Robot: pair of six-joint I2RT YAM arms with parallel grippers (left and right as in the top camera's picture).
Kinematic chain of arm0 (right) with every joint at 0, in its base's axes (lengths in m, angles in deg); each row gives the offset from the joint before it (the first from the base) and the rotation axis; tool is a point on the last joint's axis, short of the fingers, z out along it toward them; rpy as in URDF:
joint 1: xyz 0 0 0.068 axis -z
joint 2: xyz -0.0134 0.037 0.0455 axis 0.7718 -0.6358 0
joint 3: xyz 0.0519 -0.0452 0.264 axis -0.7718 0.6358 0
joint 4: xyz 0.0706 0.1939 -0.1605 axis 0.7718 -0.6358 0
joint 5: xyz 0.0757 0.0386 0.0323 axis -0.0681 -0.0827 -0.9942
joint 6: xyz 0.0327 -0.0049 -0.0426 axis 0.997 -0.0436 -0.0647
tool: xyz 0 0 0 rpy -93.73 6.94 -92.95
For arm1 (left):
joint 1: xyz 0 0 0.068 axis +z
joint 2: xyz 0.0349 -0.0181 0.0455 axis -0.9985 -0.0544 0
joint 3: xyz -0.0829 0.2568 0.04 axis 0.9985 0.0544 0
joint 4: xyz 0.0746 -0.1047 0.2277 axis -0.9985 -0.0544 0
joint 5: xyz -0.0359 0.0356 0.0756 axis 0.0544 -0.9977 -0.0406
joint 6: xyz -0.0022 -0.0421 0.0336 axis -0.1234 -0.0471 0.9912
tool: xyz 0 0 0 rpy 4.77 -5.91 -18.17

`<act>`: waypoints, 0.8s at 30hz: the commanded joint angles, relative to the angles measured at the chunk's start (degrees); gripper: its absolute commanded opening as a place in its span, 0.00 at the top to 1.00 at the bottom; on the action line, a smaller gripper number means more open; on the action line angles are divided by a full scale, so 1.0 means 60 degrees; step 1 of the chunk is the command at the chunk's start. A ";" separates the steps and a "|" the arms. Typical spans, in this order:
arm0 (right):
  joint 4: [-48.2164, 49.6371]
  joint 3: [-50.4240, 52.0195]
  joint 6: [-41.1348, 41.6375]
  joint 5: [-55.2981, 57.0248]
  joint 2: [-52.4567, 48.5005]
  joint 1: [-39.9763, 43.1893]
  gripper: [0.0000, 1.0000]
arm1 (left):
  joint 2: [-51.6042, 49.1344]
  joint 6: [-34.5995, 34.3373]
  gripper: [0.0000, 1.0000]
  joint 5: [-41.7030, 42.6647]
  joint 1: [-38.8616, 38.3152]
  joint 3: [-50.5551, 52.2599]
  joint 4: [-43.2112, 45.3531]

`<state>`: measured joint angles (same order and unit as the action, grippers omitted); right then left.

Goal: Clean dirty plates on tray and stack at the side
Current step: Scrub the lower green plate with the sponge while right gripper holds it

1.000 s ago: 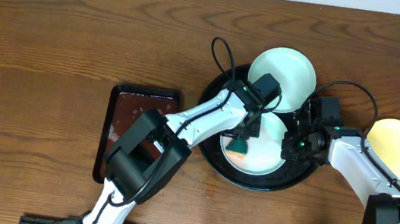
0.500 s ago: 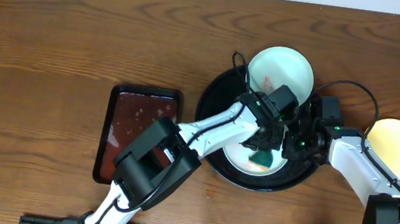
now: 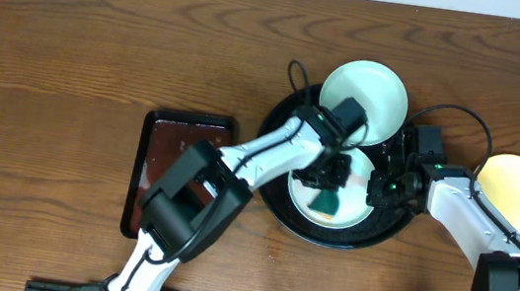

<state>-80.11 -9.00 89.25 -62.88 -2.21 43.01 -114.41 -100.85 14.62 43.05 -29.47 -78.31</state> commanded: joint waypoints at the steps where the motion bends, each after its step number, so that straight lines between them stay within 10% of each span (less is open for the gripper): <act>1: -0.0186 0.0200 -0.0149 0.0630 -0.0182 -0.0025 0.99 | -0.0262 0.0554 0.74 -0.0408 0.0495 -0.0029 -0.0302; 24: -0.0182 0.0200 -0.0149 0.0634 -0.0182 -0.0025 0.99 | 0.0718 0.1053 0.58 -0.1260 0.0455 -0.0186 -0.0998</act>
<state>-80.11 -9.00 89.25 -62.88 -2.21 43.01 -110.63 -95.60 9.50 45.89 -29.85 -83.64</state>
